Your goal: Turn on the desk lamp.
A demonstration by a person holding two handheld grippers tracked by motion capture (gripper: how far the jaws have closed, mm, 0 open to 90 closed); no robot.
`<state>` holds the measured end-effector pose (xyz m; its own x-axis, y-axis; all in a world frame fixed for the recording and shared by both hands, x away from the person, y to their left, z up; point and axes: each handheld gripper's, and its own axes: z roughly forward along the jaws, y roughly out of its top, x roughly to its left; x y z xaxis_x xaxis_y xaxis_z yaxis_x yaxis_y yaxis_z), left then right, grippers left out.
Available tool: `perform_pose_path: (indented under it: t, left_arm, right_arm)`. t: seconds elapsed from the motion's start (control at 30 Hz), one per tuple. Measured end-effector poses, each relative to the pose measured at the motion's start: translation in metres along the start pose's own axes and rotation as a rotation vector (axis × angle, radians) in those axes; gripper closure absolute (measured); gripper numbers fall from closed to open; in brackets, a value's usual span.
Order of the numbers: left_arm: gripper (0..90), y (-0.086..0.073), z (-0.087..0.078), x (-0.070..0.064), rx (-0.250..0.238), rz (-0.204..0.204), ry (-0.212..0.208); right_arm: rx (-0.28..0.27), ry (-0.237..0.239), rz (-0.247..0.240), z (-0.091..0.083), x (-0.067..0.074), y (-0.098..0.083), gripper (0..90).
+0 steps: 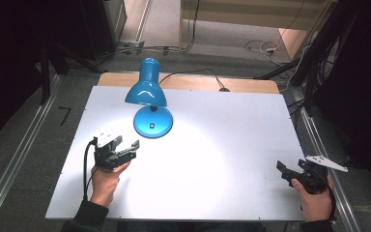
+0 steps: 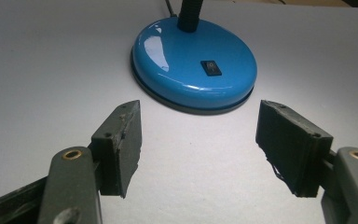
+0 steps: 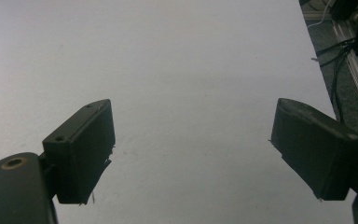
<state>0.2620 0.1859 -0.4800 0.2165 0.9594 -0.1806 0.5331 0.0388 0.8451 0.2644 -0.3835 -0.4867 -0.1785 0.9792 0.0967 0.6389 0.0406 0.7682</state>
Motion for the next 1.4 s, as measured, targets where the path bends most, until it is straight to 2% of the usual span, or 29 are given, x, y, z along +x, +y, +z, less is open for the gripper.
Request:
perform_pose_path:
  t: [0.53, 1.4]
  left_arm:
    - [28.0, -0.006, -0.012, 0.002, -0.001, 0.000, 0.008]
    - [27.9, -0.019, -0.037, 0.019, -0.008, -0.013, 0.041]
  right_arm:
    - [0.007, -0.001, 0.002, 0.000, 0.000, 0.000, 12.2]
    - [0.009, -0.001, -0.003, 0.001, 0.000, 0.000, 12.2]
